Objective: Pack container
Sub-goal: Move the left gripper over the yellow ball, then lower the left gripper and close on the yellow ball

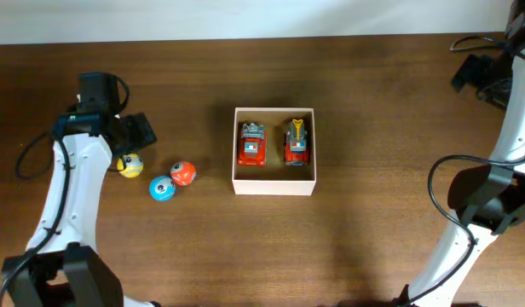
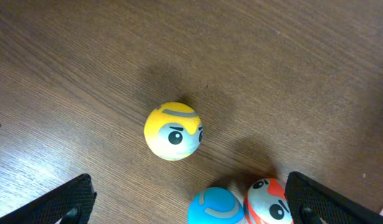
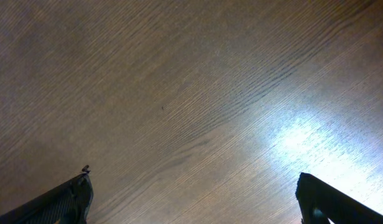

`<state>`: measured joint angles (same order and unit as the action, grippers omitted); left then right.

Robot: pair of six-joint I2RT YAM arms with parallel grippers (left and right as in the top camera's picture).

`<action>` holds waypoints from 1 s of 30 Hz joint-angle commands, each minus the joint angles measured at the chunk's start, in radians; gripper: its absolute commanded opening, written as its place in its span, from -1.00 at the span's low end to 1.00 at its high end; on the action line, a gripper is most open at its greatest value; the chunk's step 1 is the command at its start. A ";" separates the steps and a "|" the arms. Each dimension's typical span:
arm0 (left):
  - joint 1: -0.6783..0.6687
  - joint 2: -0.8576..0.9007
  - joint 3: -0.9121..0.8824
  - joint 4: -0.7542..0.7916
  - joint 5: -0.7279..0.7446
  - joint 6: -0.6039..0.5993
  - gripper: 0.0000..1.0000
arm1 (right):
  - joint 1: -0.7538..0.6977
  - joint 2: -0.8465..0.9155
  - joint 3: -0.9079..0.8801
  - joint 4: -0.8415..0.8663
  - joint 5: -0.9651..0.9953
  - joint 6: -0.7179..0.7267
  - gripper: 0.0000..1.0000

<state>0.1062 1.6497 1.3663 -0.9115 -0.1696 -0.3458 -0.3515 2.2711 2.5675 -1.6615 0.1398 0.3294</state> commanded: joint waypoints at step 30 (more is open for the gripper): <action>0.002 0.206 0.014 0.111 -0.030 -0.134 0.99 | 0.004 -0.040 0.019 0.000 0.002 0.005 0.97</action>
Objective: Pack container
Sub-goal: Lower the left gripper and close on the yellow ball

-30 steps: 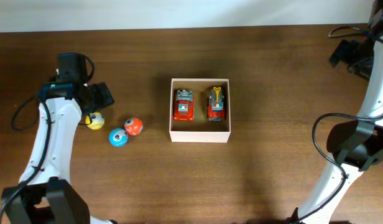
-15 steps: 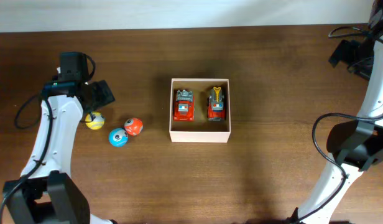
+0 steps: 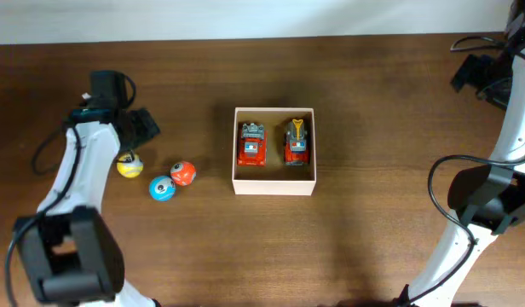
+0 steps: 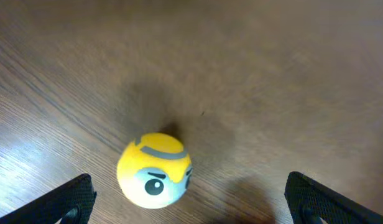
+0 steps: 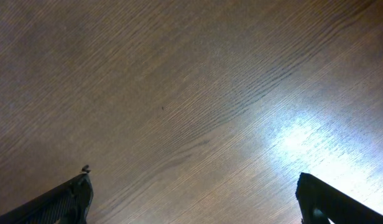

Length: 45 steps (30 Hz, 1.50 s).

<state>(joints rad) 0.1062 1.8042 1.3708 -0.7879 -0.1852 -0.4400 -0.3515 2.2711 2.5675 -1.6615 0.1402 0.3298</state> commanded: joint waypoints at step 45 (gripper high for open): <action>0.077 0.114 -0.074 0.006 0.070 -0.026 0.88 | 0.004 -0.040 0.019 0.000 0.002 0.005 0.98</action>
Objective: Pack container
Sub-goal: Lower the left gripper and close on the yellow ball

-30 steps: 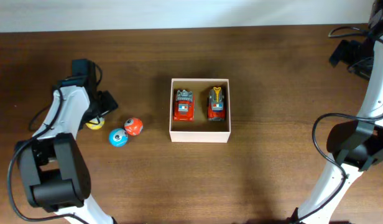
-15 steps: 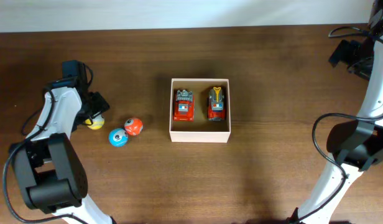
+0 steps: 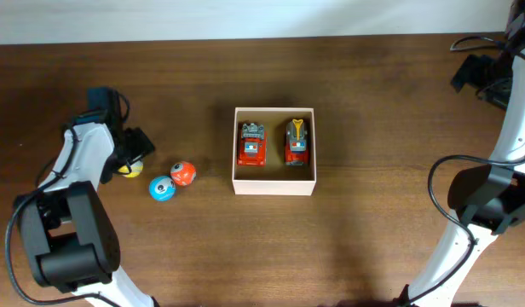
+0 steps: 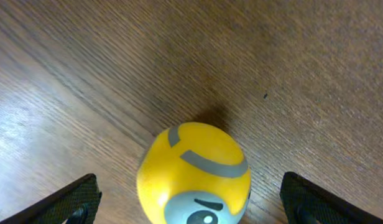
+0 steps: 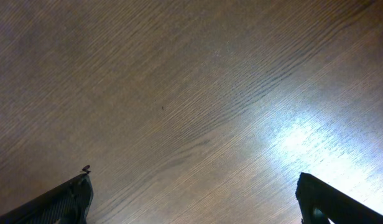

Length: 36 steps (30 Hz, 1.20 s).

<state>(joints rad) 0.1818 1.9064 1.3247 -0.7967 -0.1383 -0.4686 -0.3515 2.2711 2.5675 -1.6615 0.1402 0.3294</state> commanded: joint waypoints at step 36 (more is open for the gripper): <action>0.002 0.087 -0.016 0.074 0.049 0.002 0.01 | 0.004 -0.040 0.019 0.000 0.002 0.005 0.98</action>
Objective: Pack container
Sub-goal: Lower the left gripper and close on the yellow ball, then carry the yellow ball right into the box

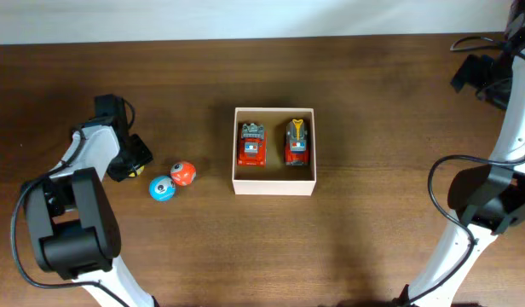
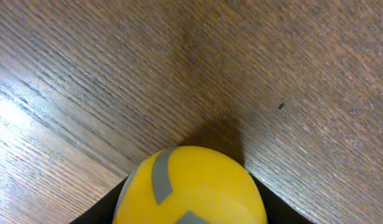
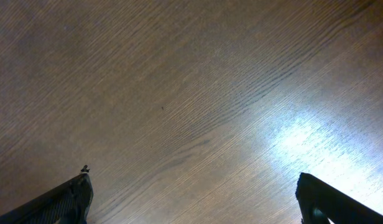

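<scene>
A yellow ball (image 2: 191,186) with a grey face lies on the table at the left. My left gripper (image 2: 190,213) is down over it with its black fingers (image 2: 101,214) pressed against both sides; from overhead the gripper (image 1: 126,160) hides nearly all of the ball. A blue ball (image 1: 162,188) and an orange-red ball (image 1: 183,173) lie just to its right. The cream box (image 1: 274,187) at the centre holds two red toy trucks (image 1: 251,143). My right gripper (image 3: 191,199) hangs open over bare wood at the far right.
The right arm (image 1: 501,153) and its cables stand along the right edge of the table. The box sits about a hand's width to the right of the balls. Brown wood surrounds everything; a pale wall runs along the back edge.
My left gripper has come lower onto the yellow ball and its fingers have closed in from wide apart to touching the ball's sides. The right arm has not moved.
My left gripper stood open high above the three balls. Then it was centred over the yellow ball, then lower with the ball between wide fingers. Now the fingers grip the ball on the table. The box, trucks and right arm stayed as they were.
</scene>
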`<state>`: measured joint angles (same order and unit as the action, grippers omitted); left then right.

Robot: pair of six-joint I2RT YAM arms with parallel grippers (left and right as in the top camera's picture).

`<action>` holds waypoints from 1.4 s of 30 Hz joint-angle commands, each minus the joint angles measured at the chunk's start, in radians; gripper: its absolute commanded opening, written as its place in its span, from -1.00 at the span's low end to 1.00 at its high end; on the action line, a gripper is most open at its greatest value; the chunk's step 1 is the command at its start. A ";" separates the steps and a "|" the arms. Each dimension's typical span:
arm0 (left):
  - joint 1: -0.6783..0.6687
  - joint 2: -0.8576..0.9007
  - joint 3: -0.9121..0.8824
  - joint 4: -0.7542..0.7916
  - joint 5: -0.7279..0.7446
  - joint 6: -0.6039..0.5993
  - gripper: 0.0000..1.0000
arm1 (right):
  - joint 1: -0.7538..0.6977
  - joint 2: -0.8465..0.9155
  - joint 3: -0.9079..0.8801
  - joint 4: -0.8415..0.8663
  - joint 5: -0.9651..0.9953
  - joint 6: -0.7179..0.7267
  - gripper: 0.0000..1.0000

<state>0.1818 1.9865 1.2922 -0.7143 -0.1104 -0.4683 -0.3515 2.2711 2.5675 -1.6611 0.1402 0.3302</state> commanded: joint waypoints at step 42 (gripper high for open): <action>-0.466 -0.001 0.573 -0.655 0.438 0.890 -0.03 | 0.004 -0.040 0.019 0.000 0.002 0.004 0.97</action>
<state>-0.2394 1.9865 1.8462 -1.3655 0.4030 0.3759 -0.3515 2.2711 2.5675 -1.6615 0.1398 0.3298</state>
